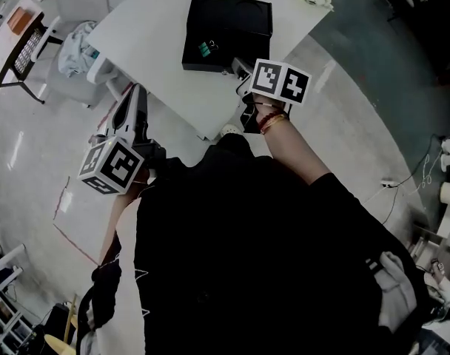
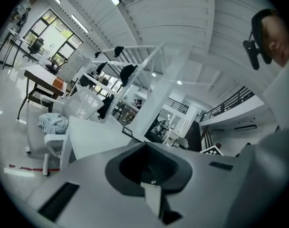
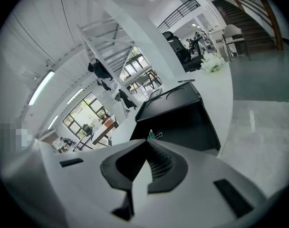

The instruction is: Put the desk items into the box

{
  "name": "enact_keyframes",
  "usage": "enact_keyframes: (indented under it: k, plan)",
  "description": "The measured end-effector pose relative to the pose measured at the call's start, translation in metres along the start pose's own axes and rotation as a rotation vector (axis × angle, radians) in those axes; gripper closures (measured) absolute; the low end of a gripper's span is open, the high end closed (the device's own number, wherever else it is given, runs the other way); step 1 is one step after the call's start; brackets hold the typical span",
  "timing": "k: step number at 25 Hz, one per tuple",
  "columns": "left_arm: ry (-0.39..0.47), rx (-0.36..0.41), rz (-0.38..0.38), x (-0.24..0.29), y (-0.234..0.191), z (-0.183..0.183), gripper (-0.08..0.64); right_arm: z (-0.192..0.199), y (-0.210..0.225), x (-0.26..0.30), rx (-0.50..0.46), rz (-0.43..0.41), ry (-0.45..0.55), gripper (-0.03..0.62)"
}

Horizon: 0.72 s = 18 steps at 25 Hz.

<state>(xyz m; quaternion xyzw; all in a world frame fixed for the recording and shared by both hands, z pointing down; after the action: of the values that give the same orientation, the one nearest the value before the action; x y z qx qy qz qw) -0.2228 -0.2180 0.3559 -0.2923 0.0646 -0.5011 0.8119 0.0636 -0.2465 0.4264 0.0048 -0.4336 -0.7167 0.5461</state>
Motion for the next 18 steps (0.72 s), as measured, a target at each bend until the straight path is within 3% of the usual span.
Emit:
enact_keyframes:
  k: [3,6,12,18]
  plan:
    - [-0.026,0.015,0.017,-0.001,0.008,0.009,0.551,0.005,-0.015,-0.008,-0.021,-0.078,0.024,0.588]
    - [-0.046,0.03,0.017,-0.001,0.014,0.017,0.551,0.003,-0.036,-0.019,-0.103,-0.162,0.072,0.588]
    - [-0.033,0.068,0.001,0.001,0.031,0.023,0.551,-0.015,-0.065,-0.046,-0.358,-0.203,0.162,0.588]
    - [0.008,0.068,-0.045,0.004,0.05,0.025,0.551,-0.038,-0.059,-0.051,-0.453,-0.235,0.145,0.588]
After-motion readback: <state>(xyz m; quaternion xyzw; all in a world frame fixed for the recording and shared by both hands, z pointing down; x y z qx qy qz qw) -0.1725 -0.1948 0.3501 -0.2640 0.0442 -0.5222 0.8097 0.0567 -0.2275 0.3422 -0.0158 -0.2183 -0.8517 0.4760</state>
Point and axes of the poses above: the fingertips, and each gripper's own axes: x forward along the fingers, y to its right, z out of its underside, the point moved 6 cm from there along -x, backward along the fingers, and after that the axes turned 7 degrees about -z, right-handed, at the moved point
